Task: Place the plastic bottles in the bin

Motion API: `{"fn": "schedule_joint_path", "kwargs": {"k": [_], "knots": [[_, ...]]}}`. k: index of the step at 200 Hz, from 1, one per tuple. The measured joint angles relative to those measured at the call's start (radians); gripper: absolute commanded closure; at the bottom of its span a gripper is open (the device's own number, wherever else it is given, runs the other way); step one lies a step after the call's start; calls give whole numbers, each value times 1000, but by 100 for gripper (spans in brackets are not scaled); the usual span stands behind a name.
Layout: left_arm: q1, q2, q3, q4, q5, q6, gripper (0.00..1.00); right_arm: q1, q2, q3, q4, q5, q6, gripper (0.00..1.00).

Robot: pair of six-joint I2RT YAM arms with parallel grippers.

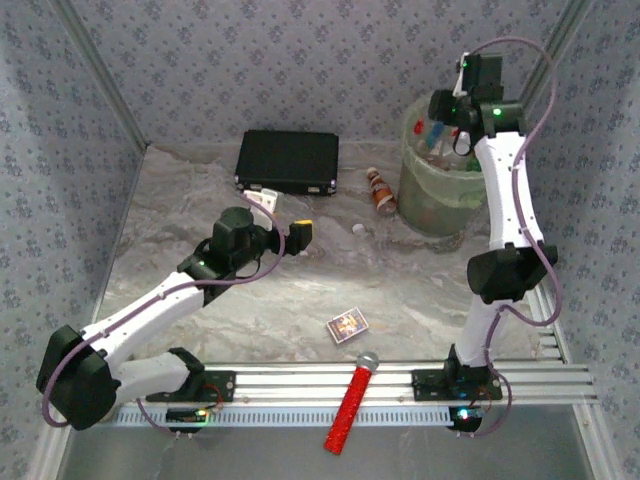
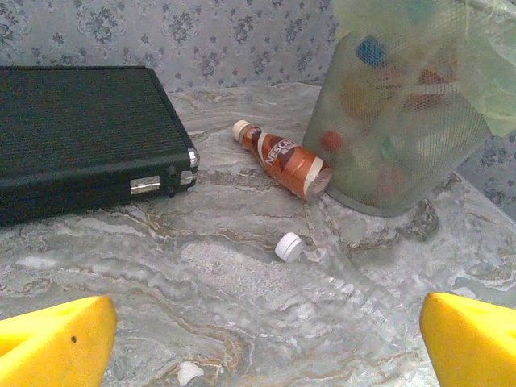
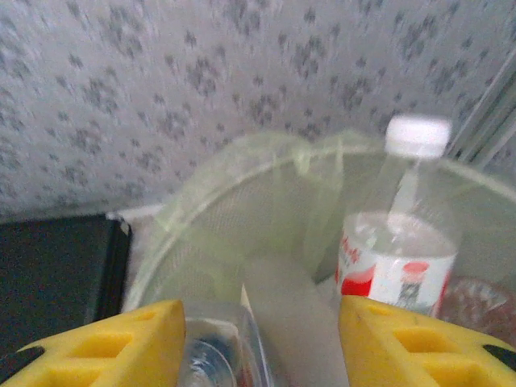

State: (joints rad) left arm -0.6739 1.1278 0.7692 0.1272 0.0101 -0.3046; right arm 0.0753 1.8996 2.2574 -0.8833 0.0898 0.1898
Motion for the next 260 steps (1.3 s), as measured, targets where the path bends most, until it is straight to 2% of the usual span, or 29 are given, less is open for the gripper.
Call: {"fn": "schedule_joint_path", "kwargs": {"k": [40,91,131,154,208,260], "knots": [[6,-3,-2,-29,0,-1,3,5,-27,-158,125,1,14,47],[6,56,27,-71,0,-66,1,3,-27,-112,77,0,12,44],[-18,198,165,-153,-2,-189,1,-6,-26,27,3,0,-7,29],[-65,267,256,-223,-23,-286,1,-8,-66,27,-26,0,-19,19],[-148,385,393,-348,-18,-554,1,-9,-233,-141,-84,-7,-32,9],[-200,565,465,-371,84,-676,1,-9,-367,-299,-117,-46,-29,7]]}}
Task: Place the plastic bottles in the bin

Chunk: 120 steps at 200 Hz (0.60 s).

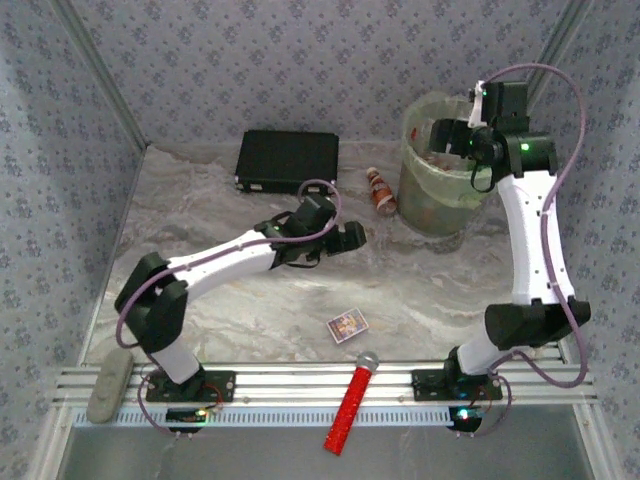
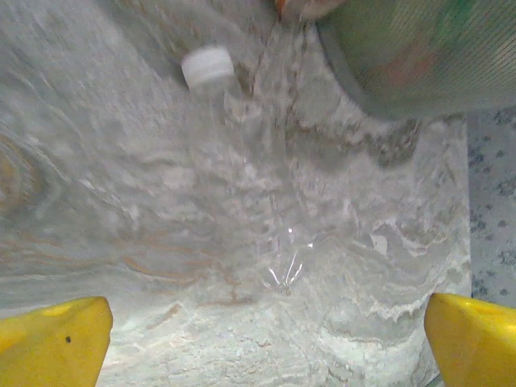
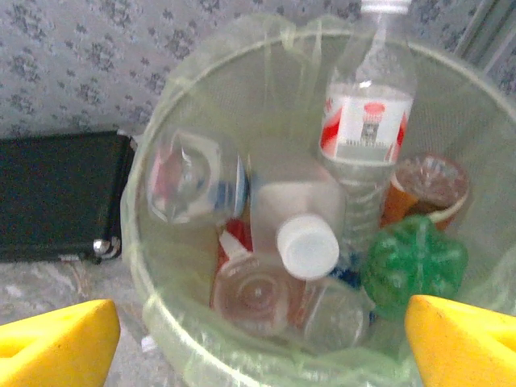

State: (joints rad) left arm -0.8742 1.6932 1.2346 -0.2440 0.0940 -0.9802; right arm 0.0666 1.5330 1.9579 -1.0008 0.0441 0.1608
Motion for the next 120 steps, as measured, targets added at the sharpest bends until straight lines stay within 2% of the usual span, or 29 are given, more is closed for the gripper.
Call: {"fn": "schedule_joint_path", "kwargs": {"k": [74,120], "knots": [[-26,267,101,60,91,-89,4,-2,-134,-168,-6,-47,9,7],[-26,352,154,89,101,-126,15,-8,-183,-268,10,-113,19,8]]}}
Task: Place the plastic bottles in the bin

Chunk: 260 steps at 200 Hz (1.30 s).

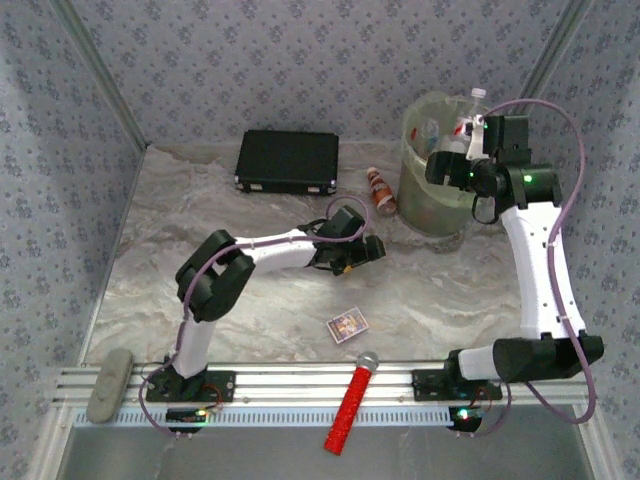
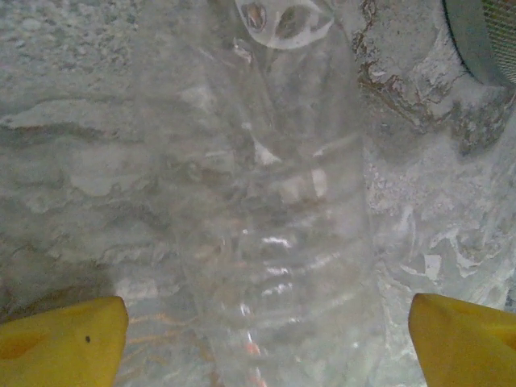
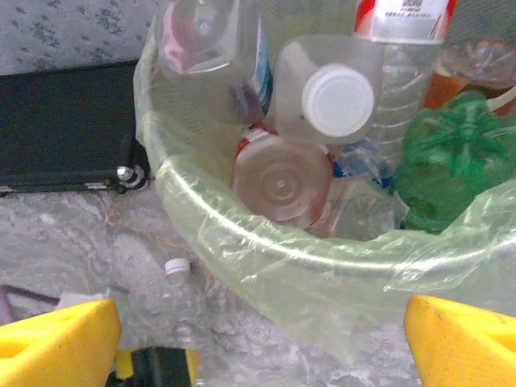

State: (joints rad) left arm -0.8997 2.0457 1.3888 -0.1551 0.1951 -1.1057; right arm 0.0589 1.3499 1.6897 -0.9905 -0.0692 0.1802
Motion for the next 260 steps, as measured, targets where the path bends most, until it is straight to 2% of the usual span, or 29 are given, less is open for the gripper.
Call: {"fn": "schedule_joint_path", "kwargs": {"k": [51,102,148,179,226,260], "knots": [[0,26,11,1,-8,-22,38,-15,-53,-48,17,-87,14,8],[0,27,20,0,-17,-4,54,-25,-107,-95,25,-152,19,9],[0,11,19,0,-15,88,56,-25,-138,-135,36,-219,44,9],[5,-80,-22,19,12,187,57,-25,-140,-172,63,-310,68,9],[75,-327,-261,312,170,316,56,-6,-119,-192,118,-470,101,8],[106,-387,-318,459,241,376,51,51,-59,-192,183,-512,140,5]]}}
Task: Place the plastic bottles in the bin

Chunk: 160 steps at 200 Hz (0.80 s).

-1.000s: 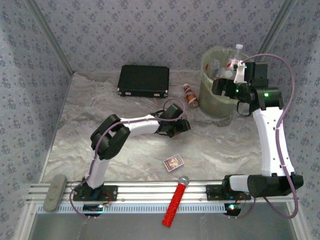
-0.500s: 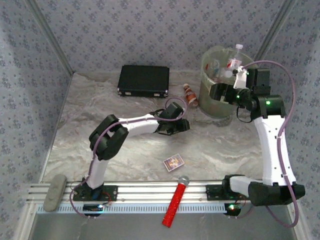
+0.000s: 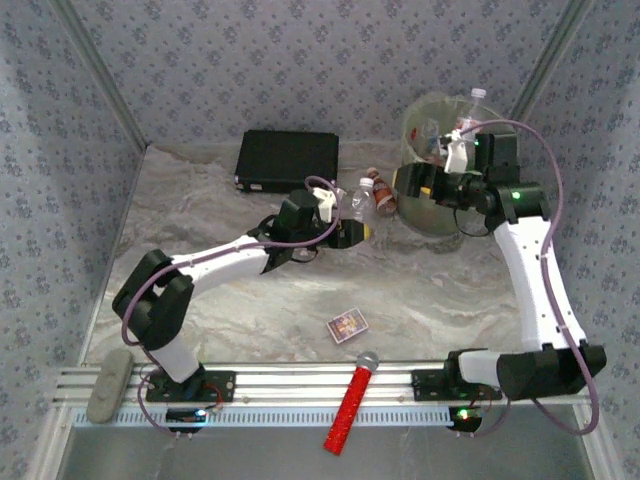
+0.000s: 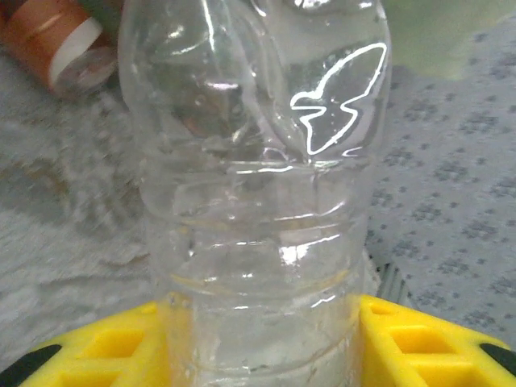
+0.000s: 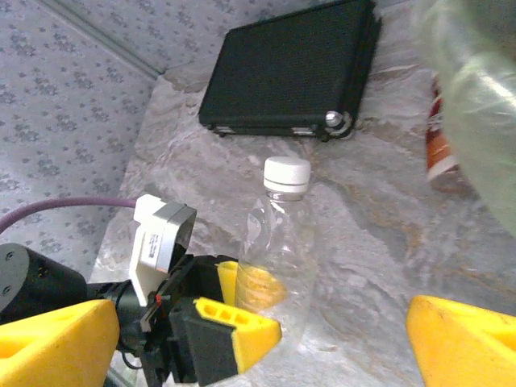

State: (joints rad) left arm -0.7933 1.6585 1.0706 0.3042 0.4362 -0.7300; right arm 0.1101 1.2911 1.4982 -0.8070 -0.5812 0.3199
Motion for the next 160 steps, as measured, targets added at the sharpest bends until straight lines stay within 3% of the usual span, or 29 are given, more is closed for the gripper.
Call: {"fn": "schedule_joint_path", "kwargs": {"k": [76,160], "knots": [[-19,-48,-8,154,50,31,48,84,144,0,91,-22,56,9],[-28,-48,-8,161,42,42,45,129,182,-15,146,-47,101,46]]}}
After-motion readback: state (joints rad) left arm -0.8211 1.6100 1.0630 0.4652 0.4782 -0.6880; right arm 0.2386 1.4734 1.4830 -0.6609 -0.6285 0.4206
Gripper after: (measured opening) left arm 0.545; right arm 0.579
